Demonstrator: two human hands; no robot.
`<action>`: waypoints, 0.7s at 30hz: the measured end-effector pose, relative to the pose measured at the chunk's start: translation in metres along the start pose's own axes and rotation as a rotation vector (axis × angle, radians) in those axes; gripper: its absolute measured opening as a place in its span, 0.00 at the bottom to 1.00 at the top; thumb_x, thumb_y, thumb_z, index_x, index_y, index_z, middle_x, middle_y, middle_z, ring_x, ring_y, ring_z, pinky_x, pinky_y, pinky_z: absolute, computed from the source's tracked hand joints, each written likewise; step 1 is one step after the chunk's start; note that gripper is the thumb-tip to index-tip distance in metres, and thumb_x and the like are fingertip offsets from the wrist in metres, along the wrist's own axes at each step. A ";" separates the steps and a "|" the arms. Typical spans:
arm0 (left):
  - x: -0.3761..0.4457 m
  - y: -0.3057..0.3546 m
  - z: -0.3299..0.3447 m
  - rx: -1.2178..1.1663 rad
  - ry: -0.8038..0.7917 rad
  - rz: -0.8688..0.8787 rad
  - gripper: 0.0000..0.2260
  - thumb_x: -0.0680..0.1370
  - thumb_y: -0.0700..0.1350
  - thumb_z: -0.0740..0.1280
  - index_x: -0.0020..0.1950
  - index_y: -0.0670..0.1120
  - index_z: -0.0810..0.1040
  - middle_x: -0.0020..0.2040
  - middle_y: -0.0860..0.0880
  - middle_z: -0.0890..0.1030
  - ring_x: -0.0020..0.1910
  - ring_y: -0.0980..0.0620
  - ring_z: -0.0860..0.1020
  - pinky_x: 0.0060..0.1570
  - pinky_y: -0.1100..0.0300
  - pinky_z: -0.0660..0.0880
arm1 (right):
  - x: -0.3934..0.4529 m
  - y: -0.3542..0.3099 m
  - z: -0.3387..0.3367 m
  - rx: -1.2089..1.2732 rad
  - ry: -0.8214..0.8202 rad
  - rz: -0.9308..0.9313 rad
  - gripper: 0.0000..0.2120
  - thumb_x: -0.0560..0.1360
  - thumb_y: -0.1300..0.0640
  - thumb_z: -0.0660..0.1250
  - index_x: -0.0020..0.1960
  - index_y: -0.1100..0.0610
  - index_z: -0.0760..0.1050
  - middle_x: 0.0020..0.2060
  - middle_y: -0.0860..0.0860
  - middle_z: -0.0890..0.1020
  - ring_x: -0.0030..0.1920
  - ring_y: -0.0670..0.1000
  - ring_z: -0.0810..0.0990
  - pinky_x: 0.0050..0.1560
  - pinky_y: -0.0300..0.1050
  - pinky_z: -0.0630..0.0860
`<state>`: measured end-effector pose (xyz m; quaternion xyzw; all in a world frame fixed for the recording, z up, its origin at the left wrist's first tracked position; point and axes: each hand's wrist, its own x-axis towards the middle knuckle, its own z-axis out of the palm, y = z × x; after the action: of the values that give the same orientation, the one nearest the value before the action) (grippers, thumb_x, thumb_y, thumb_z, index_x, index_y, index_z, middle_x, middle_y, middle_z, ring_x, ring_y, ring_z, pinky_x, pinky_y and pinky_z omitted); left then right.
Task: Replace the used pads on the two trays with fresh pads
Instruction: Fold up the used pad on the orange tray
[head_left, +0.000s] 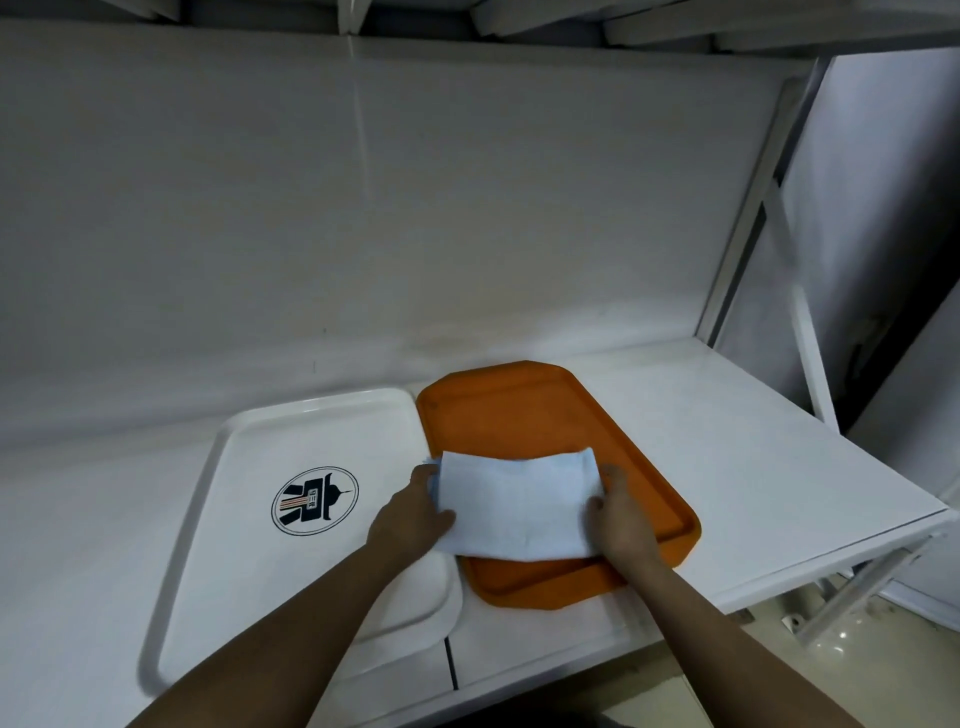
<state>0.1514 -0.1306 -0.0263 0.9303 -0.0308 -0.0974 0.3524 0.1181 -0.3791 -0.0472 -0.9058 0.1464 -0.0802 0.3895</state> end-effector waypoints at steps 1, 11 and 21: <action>0.000 0.000 0.002 0.056 0.009 0.020 0.26 0.77 0.46 0.65 0.73 0.48 0.60 0.57 0.40 0.78 0.54 0.42 0.78 0.52 0.54 0.73 | 0.001 -0.001 0.000 -0.011 0.014 -0.010 0.18 0.80 0.57 0.55 0.70 0.56 0.61 0.43 0.48 0.76 0.39 0.48 0.77 0.35 0.41 0.71; 0.026 0.042 0.021 0.126 0.212 0.162 0.19 0.80 0.43 0.60 0.71 0.51 0.63 0.57 0.47 0.78 0.52 0.47 0.79 0.49 0.58 0.74 | 0.008 0.002 -0.018 0.144 0.281 0.044 0.18 0.80 0.60 0.54 0.70 0.56 0.61 0.39 0.50 0.77 0.36 0.48 0.76 0.30 0.37 0.66; 0.012 0.015 0.011 -0.223 0.141 0.150 0.09 0.76 0.37 0.64 0.47 0.49 0.67 0.49 0.50 0.74 0.48 0.49 0.75 0.40 0.61 0.70 | 0.012 0.005 -0.021 0.271 -0.028 0.084 0.26 0.79 0.58 0.60 0.74 0.56 0.54 0.40 0.52 0.77 0.38 0.49 0.77 0.35 0.39 0.70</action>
<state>0.1610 -0.1505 -0.0267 0.8849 -0.0643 -0.0081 0.4612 0.1232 -0.4011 -0.0364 -0.8390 0.1665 -0.0704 0.5132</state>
